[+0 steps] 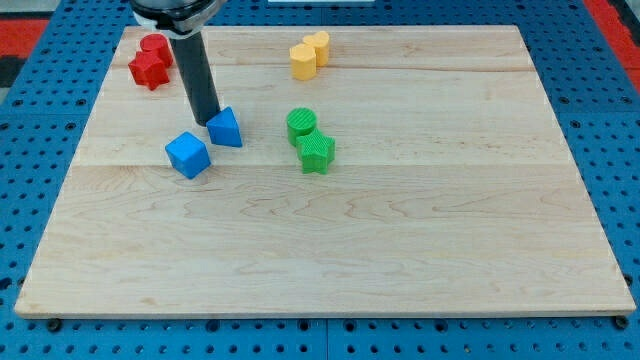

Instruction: Slide the blue triangle closer to the blue cube

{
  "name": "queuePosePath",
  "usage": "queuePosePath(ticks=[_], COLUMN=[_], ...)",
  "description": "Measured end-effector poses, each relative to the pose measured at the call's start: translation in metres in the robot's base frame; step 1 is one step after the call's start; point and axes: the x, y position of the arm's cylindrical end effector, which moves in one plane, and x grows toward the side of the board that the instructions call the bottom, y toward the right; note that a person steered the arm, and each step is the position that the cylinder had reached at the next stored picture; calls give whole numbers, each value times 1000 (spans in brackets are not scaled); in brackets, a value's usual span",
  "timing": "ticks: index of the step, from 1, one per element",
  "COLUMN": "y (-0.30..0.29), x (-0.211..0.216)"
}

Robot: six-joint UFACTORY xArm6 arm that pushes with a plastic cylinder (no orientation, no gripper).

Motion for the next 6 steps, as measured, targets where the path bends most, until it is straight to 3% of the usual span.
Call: queuePosePath(ticks=[1,3,6], y=[8,53,-5], x=[-20,-20,25])
